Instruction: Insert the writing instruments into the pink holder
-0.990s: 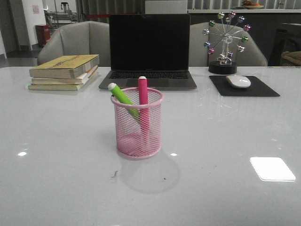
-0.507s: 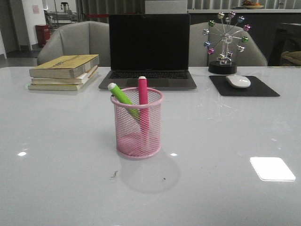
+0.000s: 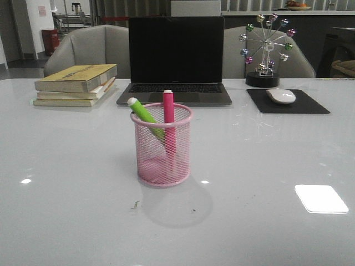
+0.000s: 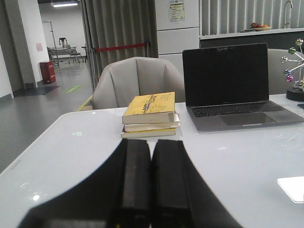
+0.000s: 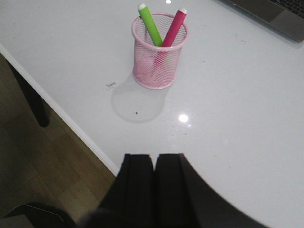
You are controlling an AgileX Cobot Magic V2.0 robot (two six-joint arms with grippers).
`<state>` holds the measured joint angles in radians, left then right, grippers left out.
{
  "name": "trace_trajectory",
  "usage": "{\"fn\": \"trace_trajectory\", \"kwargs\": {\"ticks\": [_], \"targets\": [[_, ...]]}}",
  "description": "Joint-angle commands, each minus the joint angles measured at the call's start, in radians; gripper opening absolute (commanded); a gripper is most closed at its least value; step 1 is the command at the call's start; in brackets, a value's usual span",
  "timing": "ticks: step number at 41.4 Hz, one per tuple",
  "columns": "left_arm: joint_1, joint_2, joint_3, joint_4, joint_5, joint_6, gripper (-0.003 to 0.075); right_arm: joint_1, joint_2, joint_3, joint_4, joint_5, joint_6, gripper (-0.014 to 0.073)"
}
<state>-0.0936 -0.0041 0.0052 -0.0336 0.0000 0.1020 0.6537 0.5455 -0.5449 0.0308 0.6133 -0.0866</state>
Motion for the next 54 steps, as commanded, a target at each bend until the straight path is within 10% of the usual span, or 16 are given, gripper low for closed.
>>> {"fn": "trace_trajectory", "kwargs": {"ticks": [1, 28, 44, 54], "targets": [[0.003, -0.02, 0.004, -0.009, -0.097, -0.006, 0.0091, -0.006, 0.002, -0.028, -0.011, -0.077, -0.007, 0.0056], [0.003, -0.02, 0.004, -0.009, -0.097, -0.006, 0.0091, -0.015, -0.03, -0.023, -0.011, -0.079, -0.007, 0.0056], [0.003, -0.02, 0.004, -0.009, -0.097, -0.006, 0.0091, -0.501, -0.316, 0.259, 0.059, -0.476, -0.007, 0.0056], [0.003, -0.02, 0.004, -0.009, -0.097, -0.006, 0.0091, -0.587, -0.546, 0.472, 0.056, -0.625, -0.007, 0.0056]]}}
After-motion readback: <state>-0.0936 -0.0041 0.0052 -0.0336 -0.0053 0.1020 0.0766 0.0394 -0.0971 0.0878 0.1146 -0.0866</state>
